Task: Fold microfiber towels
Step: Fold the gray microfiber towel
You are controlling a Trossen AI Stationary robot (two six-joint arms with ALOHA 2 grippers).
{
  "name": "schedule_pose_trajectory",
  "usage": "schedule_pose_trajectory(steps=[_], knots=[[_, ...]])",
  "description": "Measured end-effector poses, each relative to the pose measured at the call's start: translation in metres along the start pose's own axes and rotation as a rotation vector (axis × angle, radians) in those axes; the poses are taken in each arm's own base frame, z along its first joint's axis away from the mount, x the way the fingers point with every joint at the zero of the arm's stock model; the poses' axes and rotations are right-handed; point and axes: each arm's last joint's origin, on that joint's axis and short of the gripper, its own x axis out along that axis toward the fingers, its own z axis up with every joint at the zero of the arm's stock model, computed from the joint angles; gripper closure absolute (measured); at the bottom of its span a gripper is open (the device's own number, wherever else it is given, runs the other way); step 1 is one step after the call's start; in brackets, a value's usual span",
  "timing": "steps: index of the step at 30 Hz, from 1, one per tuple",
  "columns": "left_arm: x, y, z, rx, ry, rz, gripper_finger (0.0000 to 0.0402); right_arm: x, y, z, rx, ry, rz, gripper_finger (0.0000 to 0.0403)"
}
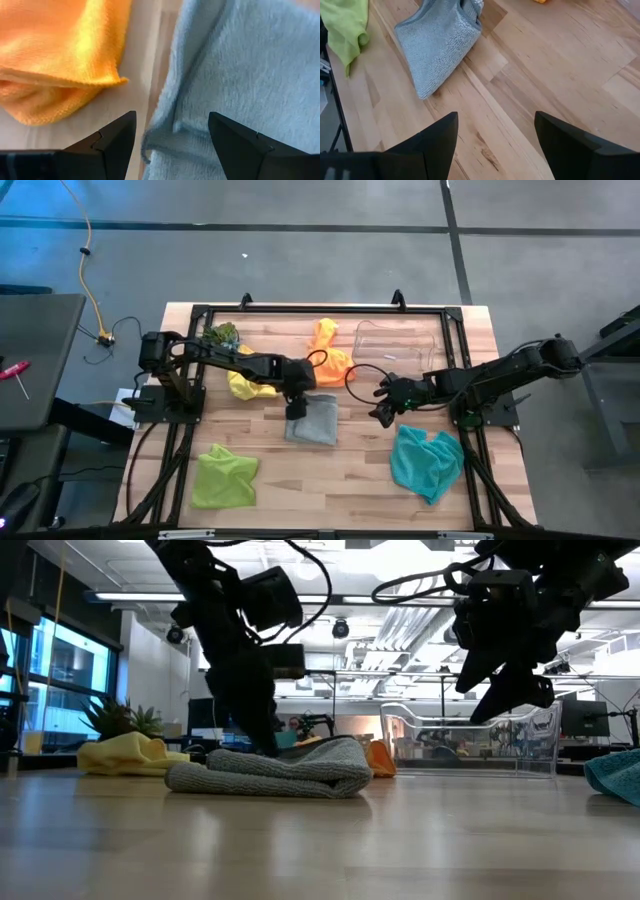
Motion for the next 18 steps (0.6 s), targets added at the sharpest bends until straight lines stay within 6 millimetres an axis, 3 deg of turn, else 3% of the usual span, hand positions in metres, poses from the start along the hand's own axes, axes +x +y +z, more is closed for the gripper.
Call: schedule_pose_trajectory(steps=[6, 9, 18], knots=[[0.0017, -0.0037, 0.0008, 0.088, -0.007, 0.016, 0.0166, -0.0001, -0.0005, 0.0014, 0.016, -0.040, -0.025, 0.0147], [0.0019, -0.0045, 0.0006, 0.124, -0.005, 0.022, 0.0186, -0.0001, -0.0004, 0.0015, 0.016, -0.042, -0.024, 0.0147], [0.0000, -0.0097, 0.0009, 0.156, -0.009, 0.073, 0.0326, -0.0001, -0.0003, 0.0015, 0.016, -0.043, -0.024, 0.0147]])
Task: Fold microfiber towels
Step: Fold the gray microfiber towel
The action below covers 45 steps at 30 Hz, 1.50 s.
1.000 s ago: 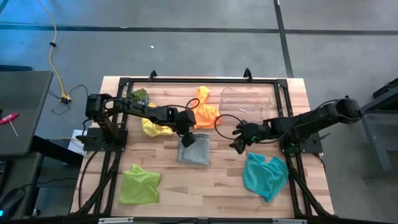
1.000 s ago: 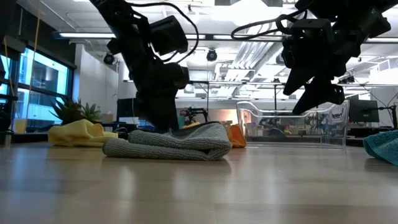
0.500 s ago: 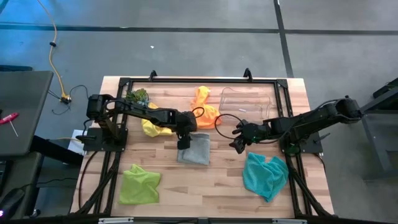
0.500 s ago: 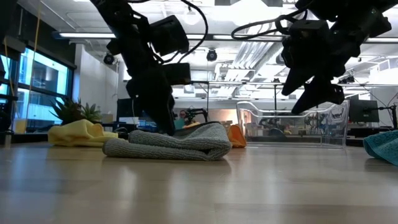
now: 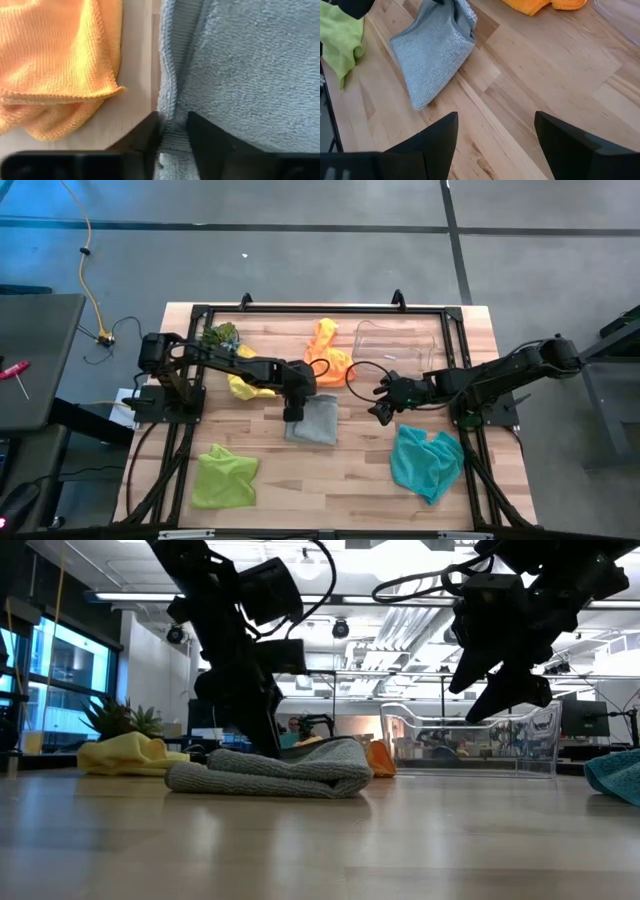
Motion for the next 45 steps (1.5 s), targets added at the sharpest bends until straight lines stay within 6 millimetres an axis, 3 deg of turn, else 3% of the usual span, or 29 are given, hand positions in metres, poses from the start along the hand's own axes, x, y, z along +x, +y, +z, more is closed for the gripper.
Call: schedule_pose_trajectory(steps=[5, 15, 26, 31, 38, 45], knots=[[-0.002, -0.002, 0.000, 0.015, -0.004, -0.024, 0.0395, 0.000, 0.000, 0.000, 0.000, -0.001, -0.001, 0.0147], [-0.004, -0.004, -0.003, -0.013, 0.034, -0.072, 0.0399, 0.000, 0.000, 0.000, 0.000, -0.013, -0.009, 0.0147], [-0.047, -0.002, 0.006, -0.083, 0.056, -0.146, 0.0401, 0.000, -0.001, 0.000, -0.009, -0.014, -0.018, 0.0147], [-0.054, -0.007, -0.004, -0.130, 0.157, -0.191, 0.0401, 0.000, -0.001, 0.000, -0.001, -0.016, -0.019, 0.0147], [-0.056, -0.012, -0.012, -0.142, 0.245, -0.187, 0.0401, 0.000, -0.001, 0.000, -0.001, -0.015, -0.020, 0.0147], [-0.042, -0.014, -0.022, -0.194, 0.298, -0.180, 0.0400, 0.000, 0.000, 0.001, 0.001, -0.018, -0.016, 0.0147]])
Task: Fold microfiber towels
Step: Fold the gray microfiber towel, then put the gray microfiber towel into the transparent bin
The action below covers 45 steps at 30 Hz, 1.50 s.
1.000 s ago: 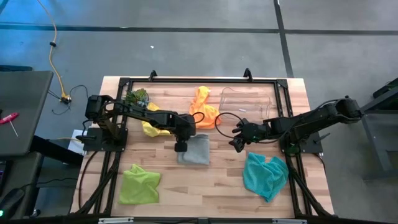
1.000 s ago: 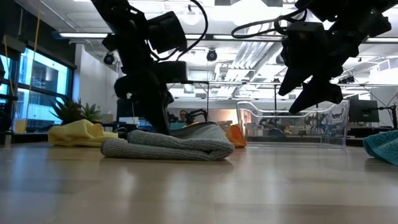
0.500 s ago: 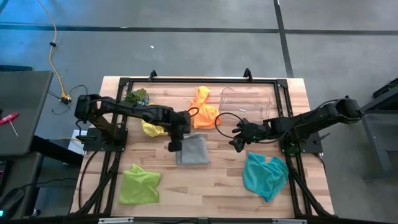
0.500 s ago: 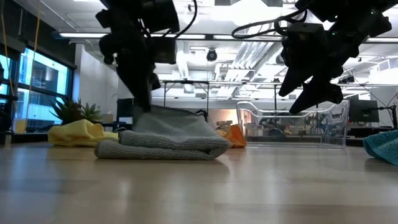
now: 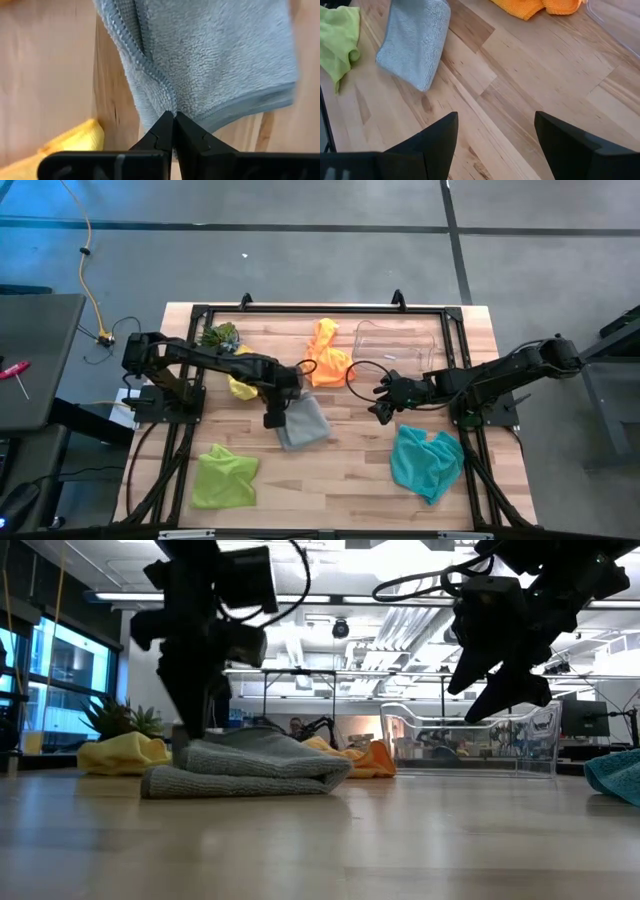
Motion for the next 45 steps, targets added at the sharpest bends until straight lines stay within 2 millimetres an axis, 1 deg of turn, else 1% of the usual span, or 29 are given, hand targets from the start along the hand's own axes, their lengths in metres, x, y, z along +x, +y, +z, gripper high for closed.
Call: schedule_pose_trajectory(steps=[3, 5, 8, 11, 17, 20, 23, 26, 30, 32, 34, 37, 39, 42, 45], knots=[[0.009, -0.002, -0.006, -0.013, 0.040, 0.006, 0.0399, 0.000, 0.000, 0.000, 0.000, -0.001, 0.002, 0.0147], [0.010, -0.003, -0.007, -0.012, 0.044, 0.023, 0.0394, 0.000, 0.000, 0.000, 0.002, -0.002, 0.003, 0.0147], [0.011, -0.005, -0.005, 0.002, 0.022, 0.061, 0.0373, 0.000, 0.000, 0.000, 0.002, -0.003, 0.005, 0.0147], [0.011, -0.006, -0.004, 0.002, 0.009, 0.065, 0.0336, 0.000, 0.001, 0.001, 0.002, -0.008, 0.012, 0.0147], [0.007, -0.005, -0.009, -0.015, 0.049, 0.072, 0.0240, 0.000, 0.004, 0.003, 0.007, -0.009, 0.051, 0.0147], [-0.005, -0.003, -0.011, -0.018, 0.076, 0.077, 0.0196, 0.000, 0.005, 0.005, 0.014, -0.002, 0.082, 0.0147], [-0.022, -0.001, -0.011, -0.045, 0.041, 0.069, 0.0163, -0.003, 0.010, 0.011, 0.023, -0.011, 0.099, 0.0147], [-0.042, -0.003, -0.011, -0.114, -0.095, 0.041, 0.0141, -0.008, 0.019, 0.022, 0.011, -0.029, 0.131, 0.0147], [-0.064, -0.012, -0.013, -0.158, -0.408, -0.040, 0.0132, -0.008, 0.031, 0.036, 0.033, -0.046, 0.149, 0.0147], [-0.070, -0.018, -0.016, -0.181, -0.567, -0.091, 0.0131, 0.000, 0.036, 0.042, 0.052, -0.019, 0.172, 0.0147], [-0.072, -0.022, -0.022, -0.204, -0.687, -0.140, 0.0131, 0.012, 0.041, 0.046, 0.058, 0.009, 0.195, 0.0147], [-0.070, -0.026, -0.035, -0.237, -0.814, -0.181, 0.0131, 0.035, 0.047, 0.049, 0.065, 0.038, 0.210, 0.0147], [-0.070, -0.028, -0.045, -0.271, -0.885, -0.201, 0.0131, 0.052, 0.049, 0.051, 0.067, 0.058, 0.187, 0.0147], [-0.074, -0.031, -0.056, -0.302, -1.013, -0.238, 0.0131, 0.077, 0.050, 0.055, 0.071, 0.084, 0.140, 0.0147], [-0.084, -0.032, -0.065, -0.315, -1.137, -0.264, 0.0131, 0.101, 0.055, 0.064, 0.065, 0.120, 0.136, 0.0147]])
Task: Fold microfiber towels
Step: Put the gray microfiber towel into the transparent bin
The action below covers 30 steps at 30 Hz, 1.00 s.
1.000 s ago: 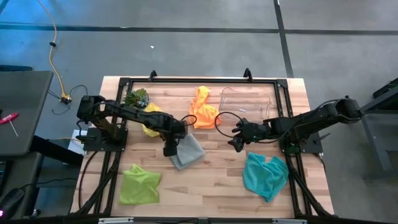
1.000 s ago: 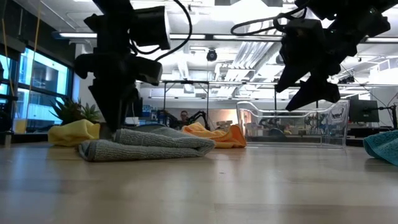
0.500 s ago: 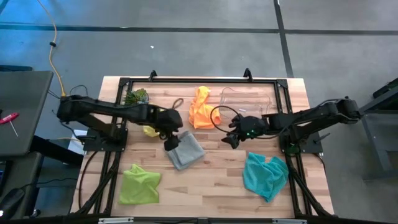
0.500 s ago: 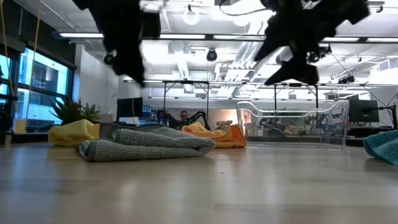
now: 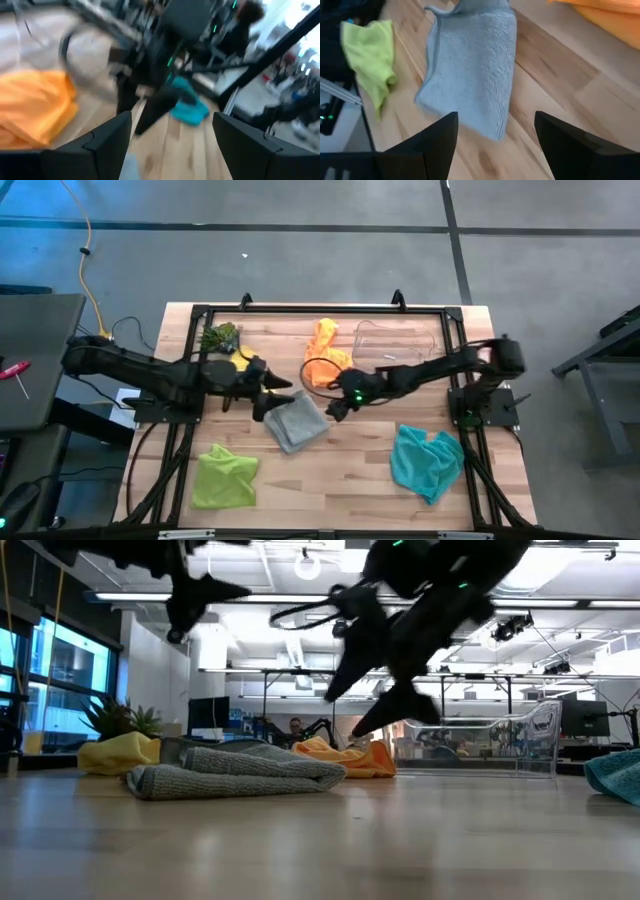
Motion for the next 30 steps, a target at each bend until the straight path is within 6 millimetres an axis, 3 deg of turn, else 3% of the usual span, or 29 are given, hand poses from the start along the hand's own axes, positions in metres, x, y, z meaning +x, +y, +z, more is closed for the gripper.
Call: schedule_pose_trajectory(steps=[5, 12, 23, 27, 30], knots=[[-0.015, -0.001, 0.008, 0.020, -0.083, 0.029, 0.0131, 0.032, 0.008, 0.020, -0.052, 0.051, 0.006, 0.0147], [-0.022, -0.003, 0.014, 0.060, -0.126, 0.027, 0.0131, 0.067, 0.006, 0.027, -0.057, 0.102, -0.052, 0.0147], [-0.023, -0.002, 0.015, 0.127, -0.129, 0.037, 0.0131, 0.078, 0.006, 0.026, -0.033, 0.099, -0.059, 0.0152], [-0.022, 0.000, 0.016, 0.137, -0.136, 0.051, 0.0131, 0.079, 0.005, 0.025, -0.002, 0.088, -0.089, 0.0193], [-0.022, 0.002, 0.018, 0.134, -0.141, 0.061, 0.0131, 0.079, 0.003, 0.022, -0.008, 0.088, -0.129, 0.0258]])
